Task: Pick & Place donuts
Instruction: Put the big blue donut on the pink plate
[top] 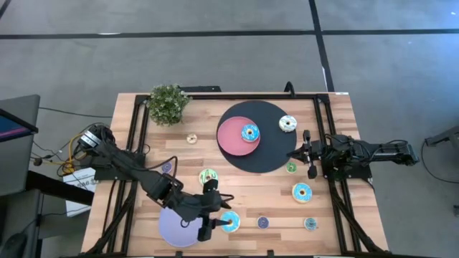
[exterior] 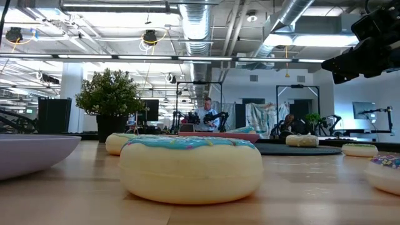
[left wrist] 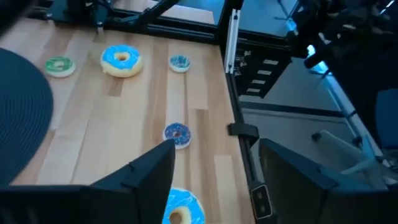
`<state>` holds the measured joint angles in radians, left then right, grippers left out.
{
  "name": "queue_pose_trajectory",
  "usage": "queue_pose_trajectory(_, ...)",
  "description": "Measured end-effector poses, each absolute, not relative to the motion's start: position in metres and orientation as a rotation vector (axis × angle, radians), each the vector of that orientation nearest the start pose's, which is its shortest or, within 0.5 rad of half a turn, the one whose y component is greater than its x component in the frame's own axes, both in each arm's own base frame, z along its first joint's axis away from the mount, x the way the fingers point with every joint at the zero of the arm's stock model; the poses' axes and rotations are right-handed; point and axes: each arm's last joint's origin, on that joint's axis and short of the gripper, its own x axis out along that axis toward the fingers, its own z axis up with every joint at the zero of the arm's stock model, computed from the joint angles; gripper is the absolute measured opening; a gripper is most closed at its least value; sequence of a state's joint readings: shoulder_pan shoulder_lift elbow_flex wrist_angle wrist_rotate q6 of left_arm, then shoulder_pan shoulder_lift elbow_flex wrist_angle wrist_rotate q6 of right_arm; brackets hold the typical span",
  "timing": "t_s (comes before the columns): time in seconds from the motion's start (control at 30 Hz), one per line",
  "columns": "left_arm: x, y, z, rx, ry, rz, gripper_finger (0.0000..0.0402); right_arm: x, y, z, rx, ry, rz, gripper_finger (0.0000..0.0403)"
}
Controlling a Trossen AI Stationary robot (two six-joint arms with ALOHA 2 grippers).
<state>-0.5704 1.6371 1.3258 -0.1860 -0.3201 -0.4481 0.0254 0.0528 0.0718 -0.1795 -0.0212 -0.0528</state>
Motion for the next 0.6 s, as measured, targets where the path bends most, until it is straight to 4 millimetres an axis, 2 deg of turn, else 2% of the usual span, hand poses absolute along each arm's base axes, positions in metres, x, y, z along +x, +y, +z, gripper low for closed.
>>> queue_pose_trajectory(0.1,0.323,-0.196,0.297,-0.234,0.506,-0.124,0.0244,0.096,0.003,0.167,-0.053,0.160,0.051,0.0000)
queue_pose_trajectory(0.3,0.338,-0.208,0.255,-0.228,0.625,-0.136,0.0254,0.096,0.003,0.167,-0.053,0.158,0.051,0.0000)
queue_pose_trajectory(0.6,0.354,-0.182,0.220,-0.214,0.803,-0.028,0.0254,0.096,0.003,0.167,-0.053,0.156,0.051,0.0000)
